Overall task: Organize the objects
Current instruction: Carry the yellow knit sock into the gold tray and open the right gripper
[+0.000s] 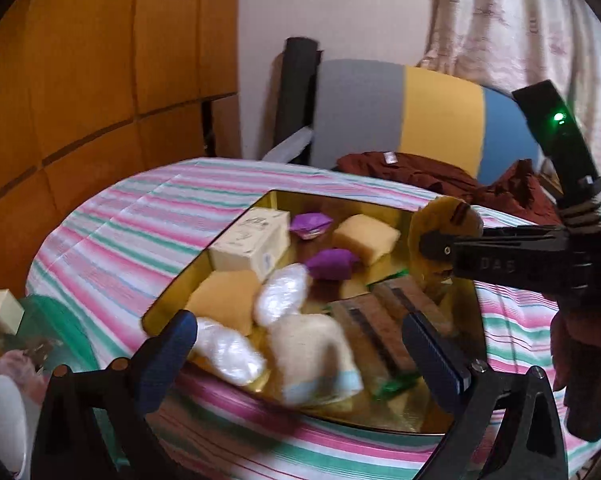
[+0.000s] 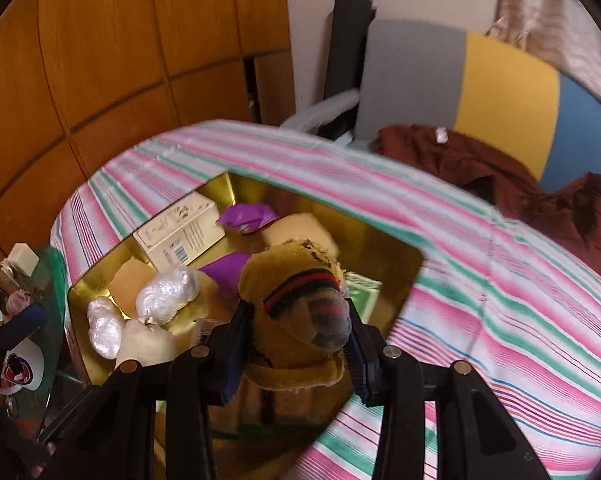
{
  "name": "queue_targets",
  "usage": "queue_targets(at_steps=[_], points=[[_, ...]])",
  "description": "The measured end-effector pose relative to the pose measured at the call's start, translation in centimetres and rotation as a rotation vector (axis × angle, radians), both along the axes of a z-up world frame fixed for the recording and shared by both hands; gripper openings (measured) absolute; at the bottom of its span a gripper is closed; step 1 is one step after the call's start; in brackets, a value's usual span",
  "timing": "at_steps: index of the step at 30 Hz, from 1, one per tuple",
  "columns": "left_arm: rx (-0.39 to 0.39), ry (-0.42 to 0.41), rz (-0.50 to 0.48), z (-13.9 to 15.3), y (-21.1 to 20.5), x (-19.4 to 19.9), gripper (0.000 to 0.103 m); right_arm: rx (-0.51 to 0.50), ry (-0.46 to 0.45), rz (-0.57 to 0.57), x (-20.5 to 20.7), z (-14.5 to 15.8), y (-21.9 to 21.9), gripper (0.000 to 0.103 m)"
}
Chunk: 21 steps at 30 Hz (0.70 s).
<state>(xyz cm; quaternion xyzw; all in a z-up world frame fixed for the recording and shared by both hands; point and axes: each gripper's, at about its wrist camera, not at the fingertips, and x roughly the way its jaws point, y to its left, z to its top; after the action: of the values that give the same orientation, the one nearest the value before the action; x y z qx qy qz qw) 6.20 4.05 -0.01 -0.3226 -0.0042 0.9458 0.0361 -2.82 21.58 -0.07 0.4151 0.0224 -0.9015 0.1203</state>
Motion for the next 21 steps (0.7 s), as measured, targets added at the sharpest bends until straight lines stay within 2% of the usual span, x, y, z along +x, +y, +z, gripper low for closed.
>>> queue_targets(at_steps=[4,9,12,17,21], points=[[0.035,-0.046,0.06,-0.5,-1.5,-0.8,0.103,-0.006,-0.105,-0.004,-2.4,-1.9,-1.5,0.043],[0.071,-0.082,0.097,-1.1,-2.5,-1.3,0.103,-0.042,-0.189,-0.028,-5.0,-3.3,-2.5,0.044],[0.071,-0.093,0.112,-1.3,-2.8,-1.7,0.103,-0.083,-0.218,-0.033,-6.2,-3.9,-2.9,0.049],[0.079,-0.098,0.14,-1.4,-3.3,-2.0,0.103,-0.112,-0.175,-0.048,-5.2,-3.2,-2.0,0.054],[0.084,-0.103,0.162,-1.6,-3.6,-1.9,0.103,-0.113,-0.16,-0.054,-4.0,-3.4,-1.2,0.055]])
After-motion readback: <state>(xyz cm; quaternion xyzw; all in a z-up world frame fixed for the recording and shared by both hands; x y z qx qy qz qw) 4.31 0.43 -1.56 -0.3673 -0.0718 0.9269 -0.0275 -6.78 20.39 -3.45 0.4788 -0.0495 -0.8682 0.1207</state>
